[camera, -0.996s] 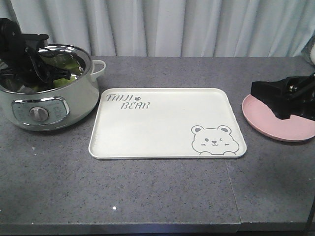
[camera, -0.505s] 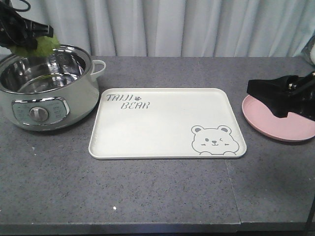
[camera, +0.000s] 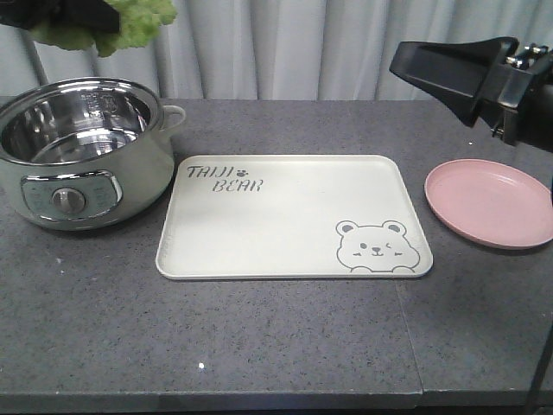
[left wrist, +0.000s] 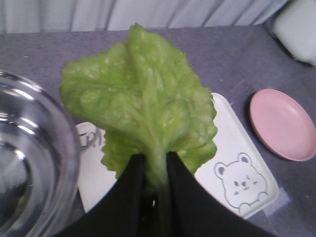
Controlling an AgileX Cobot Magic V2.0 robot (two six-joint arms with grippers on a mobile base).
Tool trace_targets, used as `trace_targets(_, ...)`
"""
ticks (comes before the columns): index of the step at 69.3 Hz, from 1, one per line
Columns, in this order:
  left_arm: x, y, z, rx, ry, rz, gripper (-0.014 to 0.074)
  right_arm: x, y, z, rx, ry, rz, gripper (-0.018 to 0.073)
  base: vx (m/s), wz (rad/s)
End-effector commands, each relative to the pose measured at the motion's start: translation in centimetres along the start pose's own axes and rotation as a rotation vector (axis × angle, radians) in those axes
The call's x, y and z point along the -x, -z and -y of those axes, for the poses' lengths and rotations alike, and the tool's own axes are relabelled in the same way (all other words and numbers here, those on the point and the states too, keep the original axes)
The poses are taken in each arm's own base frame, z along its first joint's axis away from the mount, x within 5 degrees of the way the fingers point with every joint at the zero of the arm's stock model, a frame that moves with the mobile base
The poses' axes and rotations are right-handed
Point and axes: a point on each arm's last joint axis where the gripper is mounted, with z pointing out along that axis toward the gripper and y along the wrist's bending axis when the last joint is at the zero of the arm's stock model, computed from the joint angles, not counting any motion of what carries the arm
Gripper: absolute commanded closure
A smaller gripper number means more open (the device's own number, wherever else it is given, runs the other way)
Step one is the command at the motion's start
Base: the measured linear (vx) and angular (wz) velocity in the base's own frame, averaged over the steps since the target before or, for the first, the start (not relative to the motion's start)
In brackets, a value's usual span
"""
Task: Transfer vegetables to tray and serve
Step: 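Lift the lettuce leaf out of the pot with the left gripper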
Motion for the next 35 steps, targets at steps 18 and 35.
trace_targets(18,0.0,0.6,7.8,-0.199,-0.116,0.094,0.0603,2.0,-3.4,2.2,0.146,-0.13,0.043,0.002,0.0,0.0)
trace_targets(35,-0.8,-1.5,10.2,-0.259,-0.142,0.055,0.0603,1.0,-4.3,3.5,0.171,-0.169,0.005,0.002,0.0,0.0)
